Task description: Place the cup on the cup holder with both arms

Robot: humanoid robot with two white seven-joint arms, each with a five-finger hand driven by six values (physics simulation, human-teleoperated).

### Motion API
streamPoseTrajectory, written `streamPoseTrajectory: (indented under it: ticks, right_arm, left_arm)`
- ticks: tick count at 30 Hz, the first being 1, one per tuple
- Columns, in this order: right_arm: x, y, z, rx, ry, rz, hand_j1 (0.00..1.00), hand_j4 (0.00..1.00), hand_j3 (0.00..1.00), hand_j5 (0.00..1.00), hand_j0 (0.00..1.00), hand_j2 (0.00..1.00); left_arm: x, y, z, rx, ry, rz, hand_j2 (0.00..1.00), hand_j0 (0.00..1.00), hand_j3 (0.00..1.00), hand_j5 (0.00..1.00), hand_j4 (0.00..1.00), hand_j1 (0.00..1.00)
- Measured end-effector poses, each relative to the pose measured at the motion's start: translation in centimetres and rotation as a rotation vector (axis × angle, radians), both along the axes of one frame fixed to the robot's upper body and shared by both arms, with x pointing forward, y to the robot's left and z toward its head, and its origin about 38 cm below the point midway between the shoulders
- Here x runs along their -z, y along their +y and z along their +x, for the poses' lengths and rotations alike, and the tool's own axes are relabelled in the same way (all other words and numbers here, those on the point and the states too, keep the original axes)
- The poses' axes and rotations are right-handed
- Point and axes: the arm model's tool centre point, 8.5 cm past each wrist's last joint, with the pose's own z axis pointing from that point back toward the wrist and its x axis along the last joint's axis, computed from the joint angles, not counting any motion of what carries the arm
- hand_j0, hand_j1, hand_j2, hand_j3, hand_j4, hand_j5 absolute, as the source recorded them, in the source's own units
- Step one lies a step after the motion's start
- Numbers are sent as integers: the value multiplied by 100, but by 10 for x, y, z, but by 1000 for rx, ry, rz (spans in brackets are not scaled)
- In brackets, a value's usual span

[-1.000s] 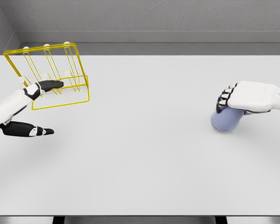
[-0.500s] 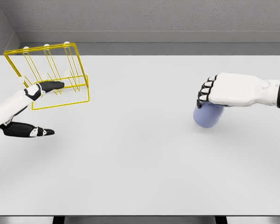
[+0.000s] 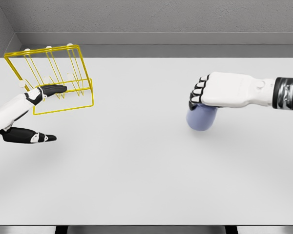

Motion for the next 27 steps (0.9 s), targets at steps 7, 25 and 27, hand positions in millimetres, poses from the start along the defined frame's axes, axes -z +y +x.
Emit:
streamPoseTrajectory:
  ticks: [7, 25, 27]
  right_arm:
    - [0, 17, 2, -32, -4, 28, 52, 52, 52, 52, 52, 52]
    - [7, 62, 1, -110, -4, 70, 52, 52, 52, 52, 52, 52]
    - [4, 67, 2, -119, -17, 72, 52, 52, 52, 52, 52, 52]
  left_arm:
    - [-1, 0, 0, 0, -1, 2, 100, 100, 100, 100, 100, 100]
    - [0, 0, 0, -1, 0, -2, 100, 100, 100, 100, 100, 100]
    - [0, 0, 0, -1, 0, -2, 100, 100, 100, 100, 100, 100]
